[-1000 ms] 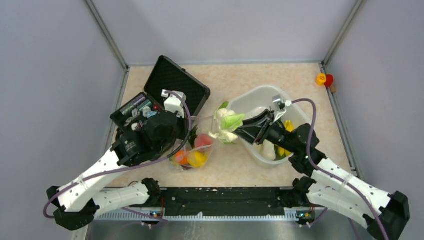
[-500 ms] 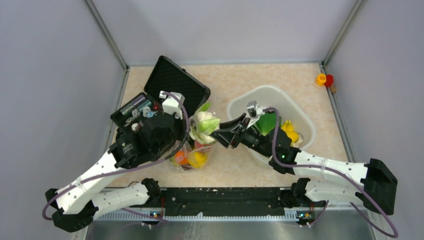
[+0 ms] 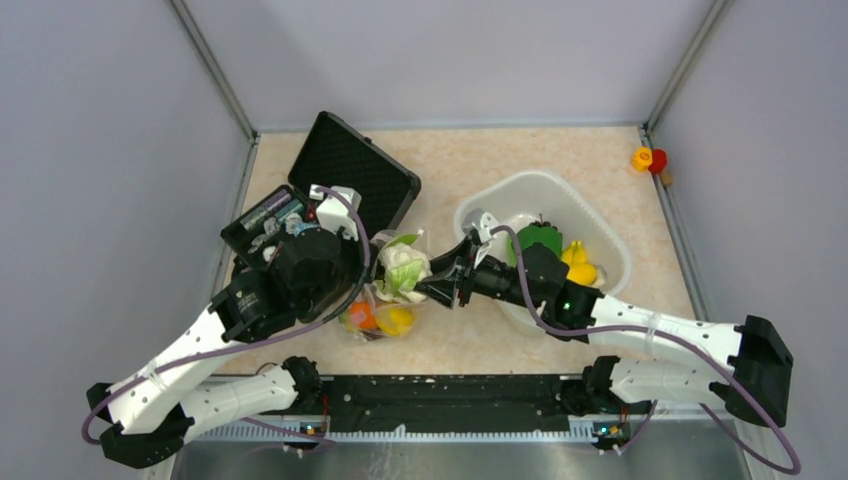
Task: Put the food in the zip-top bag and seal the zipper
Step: Place the fake vegetable in the zipper food storage bag.
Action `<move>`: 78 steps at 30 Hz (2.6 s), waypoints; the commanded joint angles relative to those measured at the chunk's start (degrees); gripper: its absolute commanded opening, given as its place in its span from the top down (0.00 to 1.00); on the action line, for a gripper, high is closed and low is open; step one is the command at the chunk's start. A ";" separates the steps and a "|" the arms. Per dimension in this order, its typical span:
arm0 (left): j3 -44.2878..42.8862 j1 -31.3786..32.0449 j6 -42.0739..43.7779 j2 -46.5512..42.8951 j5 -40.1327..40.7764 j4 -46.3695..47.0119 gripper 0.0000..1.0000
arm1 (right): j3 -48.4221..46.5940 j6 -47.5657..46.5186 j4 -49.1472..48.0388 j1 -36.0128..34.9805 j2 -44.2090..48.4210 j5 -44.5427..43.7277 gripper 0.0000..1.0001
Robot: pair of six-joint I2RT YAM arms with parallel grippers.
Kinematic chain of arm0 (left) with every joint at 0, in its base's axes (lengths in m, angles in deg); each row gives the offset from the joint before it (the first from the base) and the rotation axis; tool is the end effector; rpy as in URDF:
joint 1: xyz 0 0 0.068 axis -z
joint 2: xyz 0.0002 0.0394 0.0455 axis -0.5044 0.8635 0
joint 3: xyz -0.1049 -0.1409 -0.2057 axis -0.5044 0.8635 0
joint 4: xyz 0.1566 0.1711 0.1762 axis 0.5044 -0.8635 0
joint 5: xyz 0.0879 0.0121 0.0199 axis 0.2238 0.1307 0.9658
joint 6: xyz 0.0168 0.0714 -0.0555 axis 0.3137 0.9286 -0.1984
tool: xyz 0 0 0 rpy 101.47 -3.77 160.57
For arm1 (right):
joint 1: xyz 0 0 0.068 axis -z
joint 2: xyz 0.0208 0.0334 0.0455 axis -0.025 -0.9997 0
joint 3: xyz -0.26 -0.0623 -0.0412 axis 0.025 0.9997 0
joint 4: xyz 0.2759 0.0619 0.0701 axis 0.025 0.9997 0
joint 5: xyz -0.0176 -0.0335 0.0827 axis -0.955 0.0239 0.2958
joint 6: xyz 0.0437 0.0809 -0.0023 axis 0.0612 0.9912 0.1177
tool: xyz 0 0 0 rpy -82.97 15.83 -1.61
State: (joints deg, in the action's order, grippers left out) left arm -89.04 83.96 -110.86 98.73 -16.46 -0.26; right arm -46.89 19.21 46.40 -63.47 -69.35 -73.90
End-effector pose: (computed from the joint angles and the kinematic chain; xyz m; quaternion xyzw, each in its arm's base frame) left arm 0.1600 -0.1616 0.3777 0.0848 0.8284 -0.2083 0.5130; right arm 0.1413 0.2938 0.3114 -0.3093 0.6087 0.5089 0.5243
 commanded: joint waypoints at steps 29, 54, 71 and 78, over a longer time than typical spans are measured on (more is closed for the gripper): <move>-1.61 -0.23 0.53 0.47 -2.14 4.92 1.00 | -18.49 -9.40 18.35 -5.72 -11.85 -0.40 0.41; -2.67 -0.23 1.28 -0.53 -0.57 4.76 0.99 | -13.60 -9.50 17.95 -11.03 -3.15 -17.25 0.42; -2.70 -0.23 0.70 -1.00 -4.69 5.50 1.00 | -15.41 -10.66 -1.84 -11.87 -15.91 -26.86 0.61; -1.95 -0.23 0.57 -1.94 -4.61 6.96 1.00 | -17.54 -14.17 3.53 -11.80 -19.47 -21.59 0.56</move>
State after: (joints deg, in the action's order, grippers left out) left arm -89.33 83.59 -109.85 98.30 -19.70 1.05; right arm -58.47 8.26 50.51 -74.93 -85.77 -97.73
